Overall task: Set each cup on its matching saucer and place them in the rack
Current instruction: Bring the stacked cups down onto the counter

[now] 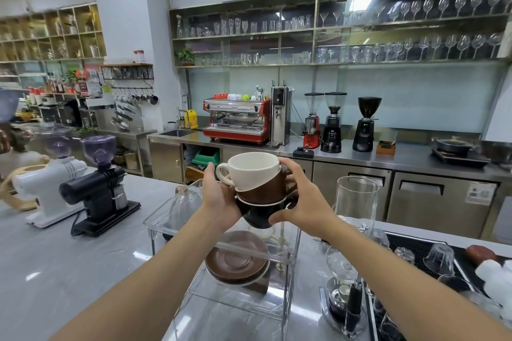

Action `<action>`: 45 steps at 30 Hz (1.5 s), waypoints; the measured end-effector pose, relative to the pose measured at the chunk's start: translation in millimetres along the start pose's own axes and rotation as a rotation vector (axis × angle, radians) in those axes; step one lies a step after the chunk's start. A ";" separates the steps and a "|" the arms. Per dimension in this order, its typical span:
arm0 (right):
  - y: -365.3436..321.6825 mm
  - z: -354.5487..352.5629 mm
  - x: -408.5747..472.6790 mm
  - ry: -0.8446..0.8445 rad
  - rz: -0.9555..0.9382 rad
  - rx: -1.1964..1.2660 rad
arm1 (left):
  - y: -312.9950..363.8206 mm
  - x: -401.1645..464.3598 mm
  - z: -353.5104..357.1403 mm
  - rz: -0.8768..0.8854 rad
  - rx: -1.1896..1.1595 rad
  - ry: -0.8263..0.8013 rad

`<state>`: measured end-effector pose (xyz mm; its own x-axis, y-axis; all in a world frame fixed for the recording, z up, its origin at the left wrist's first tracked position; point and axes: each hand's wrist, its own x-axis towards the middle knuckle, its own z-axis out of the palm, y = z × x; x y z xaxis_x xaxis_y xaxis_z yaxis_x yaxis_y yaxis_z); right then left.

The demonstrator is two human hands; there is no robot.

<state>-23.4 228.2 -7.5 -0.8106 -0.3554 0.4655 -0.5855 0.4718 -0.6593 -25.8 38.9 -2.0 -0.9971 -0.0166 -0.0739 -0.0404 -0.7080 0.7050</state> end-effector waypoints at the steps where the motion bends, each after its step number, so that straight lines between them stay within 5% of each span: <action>1: -3.3 -0.9 0.0 0.002 -0.010 -0.001 | 2.6 -2.8 1.2 0.007 0.004 -0.004; 24: -127.2 65.3 -79.3 -0.038 -0.269 0.147 | 74.7 -176.8 -59.7 0.178 0.114 0.060; 45: -47.5 192.9 -221.7 -0.106 -0.023 0.123 | -44.0 -231.9 -192.7 -0.058 0.038 0.330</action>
<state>186.9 129.0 -193.3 -0.7873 -0.4507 0.4207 -0.5922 0.3628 -0.7196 219.5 -62.1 -151.9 -0.9190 -0.2088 -0.3346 -0.1054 -0.6875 0.7185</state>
